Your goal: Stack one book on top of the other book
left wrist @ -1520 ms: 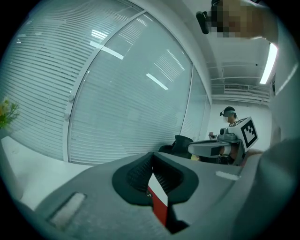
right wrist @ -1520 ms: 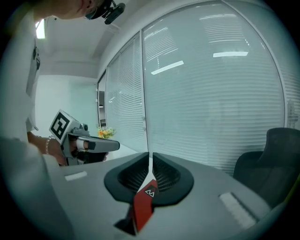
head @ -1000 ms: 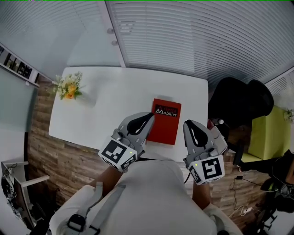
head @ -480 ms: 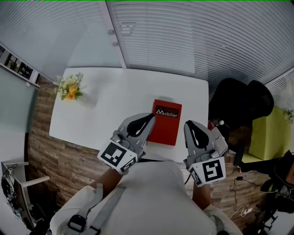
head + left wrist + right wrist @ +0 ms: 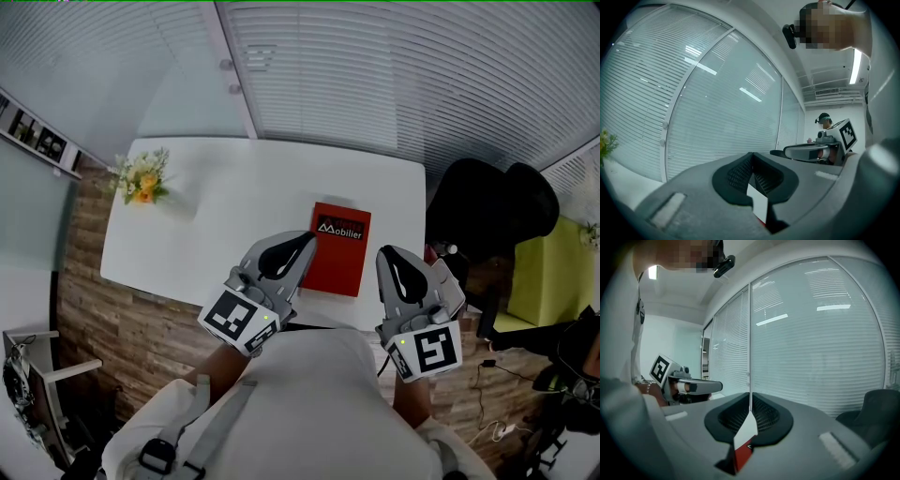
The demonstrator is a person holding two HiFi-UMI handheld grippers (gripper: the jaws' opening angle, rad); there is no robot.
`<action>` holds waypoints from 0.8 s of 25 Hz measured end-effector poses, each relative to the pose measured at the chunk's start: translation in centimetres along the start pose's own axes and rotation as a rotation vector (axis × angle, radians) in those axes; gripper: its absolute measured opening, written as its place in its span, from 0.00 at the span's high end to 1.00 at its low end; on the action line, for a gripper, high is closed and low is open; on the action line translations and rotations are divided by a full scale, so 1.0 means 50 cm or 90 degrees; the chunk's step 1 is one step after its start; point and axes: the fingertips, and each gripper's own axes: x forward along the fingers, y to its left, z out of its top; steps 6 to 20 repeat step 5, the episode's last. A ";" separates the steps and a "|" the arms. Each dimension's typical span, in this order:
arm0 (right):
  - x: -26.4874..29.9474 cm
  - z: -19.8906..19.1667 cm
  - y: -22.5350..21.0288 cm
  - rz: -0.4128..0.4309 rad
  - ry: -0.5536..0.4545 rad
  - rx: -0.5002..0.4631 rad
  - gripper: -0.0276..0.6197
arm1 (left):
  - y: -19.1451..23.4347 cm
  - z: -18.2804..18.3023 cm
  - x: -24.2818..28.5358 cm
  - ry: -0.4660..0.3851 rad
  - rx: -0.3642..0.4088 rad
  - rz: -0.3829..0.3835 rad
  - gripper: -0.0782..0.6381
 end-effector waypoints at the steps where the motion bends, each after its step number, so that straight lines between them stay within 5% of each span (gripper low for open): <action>1: -0.001 0.001 0.000 0.000 -0.001 0.000 0.93 | -0.001 0.001 -0.001 -0.001 0.001 0.000 0.88; 20: -0.005 0.001 -0.001 -0.001 -0.002 0.001 0.93 | -0.004 0.002 -0.003 -0.002 0.000 0.001 0.88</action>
